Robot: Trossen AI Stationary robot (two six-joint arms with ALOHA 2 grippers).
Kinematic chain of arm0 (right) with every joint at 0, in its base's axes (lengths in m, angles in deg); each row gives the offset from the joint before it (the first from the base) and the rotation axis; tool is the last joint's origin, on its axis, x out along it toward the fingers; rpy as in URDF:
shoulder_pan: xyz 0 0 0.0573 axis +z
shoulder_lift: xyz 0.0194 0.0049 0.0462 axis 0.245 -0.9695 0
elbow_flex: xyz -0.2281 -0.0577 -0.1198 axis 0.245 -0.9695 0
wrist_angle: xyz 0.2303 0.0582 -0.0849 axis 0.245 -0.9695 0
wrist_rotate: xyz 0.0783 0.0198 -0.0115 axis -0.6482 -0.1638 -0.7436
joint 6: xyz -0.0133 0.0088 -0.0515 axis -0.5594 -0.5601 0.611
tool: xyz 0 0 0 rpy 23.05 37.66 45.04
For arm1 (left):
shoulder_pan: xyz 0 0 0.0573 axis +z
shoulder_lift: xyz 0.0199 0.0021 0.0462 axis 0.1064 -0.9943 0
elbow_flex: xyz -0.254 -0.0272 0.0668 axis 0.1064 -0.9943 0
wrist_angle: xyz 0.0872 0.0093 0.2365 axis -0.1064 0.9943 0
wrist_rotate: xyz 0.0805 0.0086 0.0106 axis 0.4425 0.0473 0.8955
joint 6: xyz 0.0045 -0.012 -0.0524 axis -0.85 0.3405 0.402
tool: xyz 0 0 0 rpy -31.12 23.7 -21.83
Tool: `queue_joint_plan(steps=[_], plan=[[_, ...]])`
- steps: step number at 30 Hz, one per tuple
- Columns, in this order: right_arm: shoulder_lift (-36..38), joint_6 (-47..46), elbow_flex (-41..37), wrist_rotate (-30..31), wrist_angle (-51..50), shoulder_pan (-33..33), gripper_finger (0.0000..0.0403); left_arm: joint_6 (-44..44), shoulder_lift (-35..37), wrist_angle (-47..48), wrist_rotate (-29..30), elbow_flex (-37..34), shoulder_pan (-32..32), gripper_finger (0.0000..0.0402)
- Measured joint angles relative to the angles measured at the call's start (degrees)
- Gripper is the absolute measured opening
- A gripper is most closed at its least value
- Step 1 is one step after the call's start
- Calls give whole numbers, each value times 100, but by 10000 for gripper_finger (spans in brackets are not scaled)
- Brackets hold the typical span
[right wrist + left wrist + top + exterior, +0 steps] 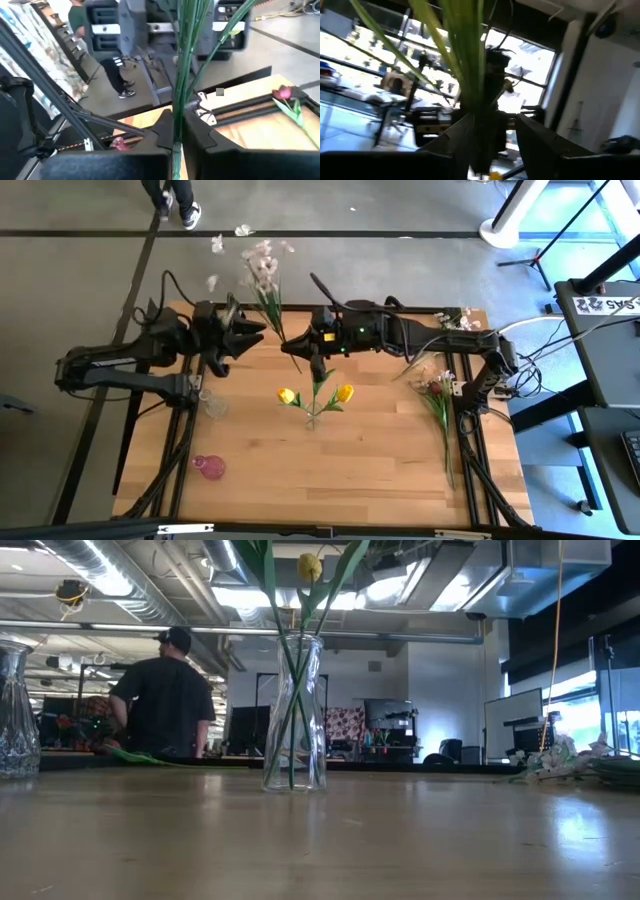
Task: Sort flowers into vase by color
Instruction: Put the top right white flowers into the left transparent vase
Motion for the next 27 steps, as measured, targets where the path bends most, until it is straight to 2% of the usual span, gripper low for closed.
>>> queue_joint_plan(steps=[4, 7, 9, 17, 24, 27], plan=[[2, 134, 0, -69, 65, -22, 12, -299, -295, -35, 255, 0, -83, 158], [0, 148, -1, -57, 45, -25, 13, -156, -529, -409, 371, 0, -127, 166], [0, 173, -1, 19, -6, -25, 15, 108, -691, -644, 381, 0, -107, 170], [-2, 306, -1, 219, -145, -25, 12, 159, -983, -884, 166, -2, -111, 180], [-2, 606, -3, 355, -233, -25, 17, 176, -1009, -1412, 545, -2, -111, 179], [-2, 754, -2, 343, -233, -53, 17, 185, -1000, -1425, 702, -2, -50, 158]])
